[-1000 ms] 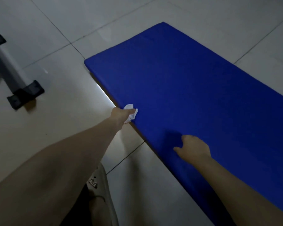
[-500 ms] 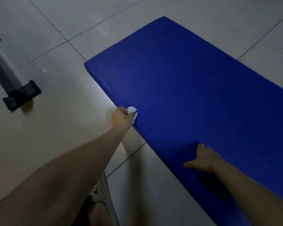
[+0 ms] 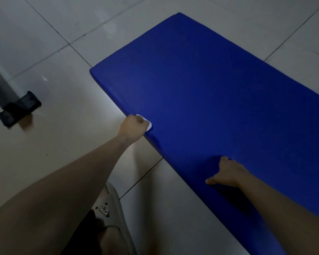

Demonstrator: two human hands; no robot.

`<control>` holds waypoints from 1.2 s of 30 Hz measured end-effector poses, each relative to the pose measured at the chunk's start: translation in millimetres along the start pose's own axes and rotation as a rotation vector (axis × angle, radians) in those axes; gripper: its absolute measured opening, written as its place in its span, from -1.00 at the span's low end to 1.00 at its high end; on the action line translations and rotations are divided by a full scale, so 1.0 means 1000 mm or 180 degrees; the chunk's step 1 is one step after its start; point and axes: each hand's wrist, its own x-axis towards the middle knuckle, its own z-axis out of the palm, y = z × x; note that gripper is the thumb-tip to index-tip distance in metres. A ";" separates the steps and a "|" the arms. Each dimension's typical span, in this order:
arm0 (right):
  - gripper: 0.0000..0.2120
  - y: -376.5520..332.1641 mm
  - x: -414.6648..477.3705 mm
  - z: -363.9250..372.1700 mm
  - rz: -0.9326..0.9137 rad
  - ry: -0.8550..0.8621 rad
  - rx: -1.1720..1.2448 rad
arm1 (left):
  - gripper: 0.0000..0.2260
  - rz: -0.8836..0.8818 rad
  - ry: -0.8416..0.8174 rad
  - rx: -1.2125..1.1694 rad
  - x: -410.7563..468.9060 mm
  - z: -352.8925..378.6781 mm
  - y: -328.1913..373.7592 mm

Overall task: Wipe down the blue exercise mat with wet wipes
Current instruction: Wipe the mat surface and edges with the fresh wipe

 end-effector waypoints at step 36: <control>-0.09 0.001 -0.001 -0.004 -0.0107 0.0108 -0.0140 | -0.84 0.0409 -0.0065 0.0188 -0.092 0.073 0.034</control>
